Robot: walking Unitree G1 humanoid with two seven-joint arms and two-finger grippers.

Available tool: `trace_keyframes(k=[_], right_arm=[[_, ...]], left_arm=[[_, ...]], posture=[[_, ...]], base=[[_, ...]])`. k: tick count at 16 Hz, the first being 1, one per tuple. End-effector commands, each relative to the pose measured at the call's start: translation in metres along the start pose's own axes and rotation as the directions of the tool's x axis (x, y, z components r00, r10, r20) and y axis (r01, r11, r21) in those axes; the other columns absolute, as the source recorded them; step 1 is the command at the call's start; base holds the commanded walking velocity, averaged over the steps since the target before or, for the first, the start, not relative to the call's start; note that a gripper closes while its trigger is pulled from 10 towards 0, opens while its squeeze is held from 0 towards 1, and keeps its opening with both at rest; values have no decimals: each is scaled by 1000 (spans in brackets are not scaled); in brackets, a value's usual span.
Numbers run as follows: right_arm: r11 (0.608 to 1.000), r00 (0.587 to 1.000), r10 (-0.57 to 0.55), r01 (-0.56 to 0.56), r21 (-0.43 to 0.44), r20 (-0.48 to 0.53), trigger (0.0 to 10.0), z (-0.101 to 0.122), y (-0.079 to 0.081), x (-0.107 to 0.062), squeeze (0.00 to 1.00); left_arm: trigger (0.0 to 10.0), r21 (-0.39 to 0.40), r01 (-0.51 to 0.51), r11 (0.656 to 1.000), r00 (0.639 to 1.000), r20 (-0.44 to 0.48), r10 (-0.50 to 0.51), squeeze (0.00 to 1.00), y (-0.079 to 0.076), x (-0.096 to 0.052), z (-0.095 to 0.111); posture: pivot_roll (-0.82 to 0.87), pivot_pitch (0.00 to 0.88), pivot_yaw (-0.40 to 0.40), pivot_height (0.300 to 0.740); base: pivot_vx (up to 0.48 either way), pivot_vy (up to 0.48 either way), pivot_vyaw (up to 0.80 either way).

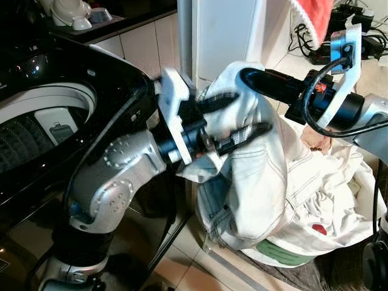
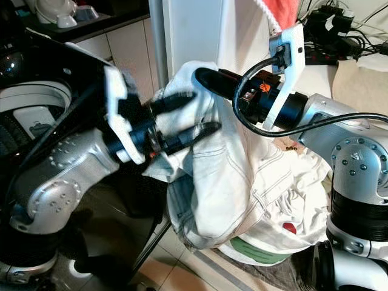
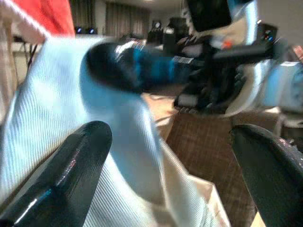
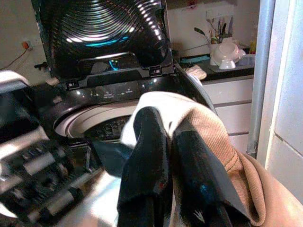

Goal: Clothes washing

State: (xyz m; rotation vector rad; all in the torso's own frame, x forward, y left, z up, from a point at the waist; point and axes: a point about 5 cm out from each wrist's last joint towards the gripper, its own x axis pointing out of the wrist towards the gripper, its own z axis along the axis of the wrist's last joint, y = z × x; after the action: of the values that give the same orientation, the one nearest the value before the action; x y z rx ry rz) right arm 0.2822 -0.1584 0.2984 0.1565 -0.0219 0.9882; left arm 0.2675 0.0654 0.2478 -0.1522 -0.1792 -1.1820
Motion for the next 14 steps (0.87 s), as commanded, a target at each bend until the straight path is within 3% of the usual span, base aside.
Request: trace_keyframes(k=[1,3,4,5,8,10,14], right_arm=[[998,998,43,-40,-54,54,0,15,10,-5,0],[997,997,57,-54,-57,56,0,16,12,-5,0],[997,997,58,-55,-57,56,0,16,12,-5,0],[997,997,58,-55,-57,55,0,16,12,-5,0],[997,998,53,-50,-55,46,0,15,12,-6,0],[997,998,53,-51,-51,44,0,15,12,-6,0],[997,997,61,-59,-46,50,0,15,13,-4,0]], left_arm=[[10000,7,-47,999,998,-39,47,1000,6,0,-5],[10000,142,-189,972,977,-74,201,1000,24,-3,-6],[10000,171,-211,962,971,-76,226,1000,27,-3,-5],[10000,269,-276,923,954,-43,297,1000,34,-5,-1],[10000,277,-336,900,941,124,313,1000,34,-13,19],[10000,241,-328,914,939,189,287,1000,32,-15,27],[10000,244,-167,955,984,96,148,1000,14,-3,9]], posture=[[-73,0,37,740],[-73,0,37,740],[-73,0,37,740],[-73,0,37,740],[-69,0,36,740],[-63,0,31,740],[-65,0,33,740]], base=[[0,0,0],[0,0,0],[0,0,0],[0,0,0],[0,0,0],[0,0,0],[0,0,0]])
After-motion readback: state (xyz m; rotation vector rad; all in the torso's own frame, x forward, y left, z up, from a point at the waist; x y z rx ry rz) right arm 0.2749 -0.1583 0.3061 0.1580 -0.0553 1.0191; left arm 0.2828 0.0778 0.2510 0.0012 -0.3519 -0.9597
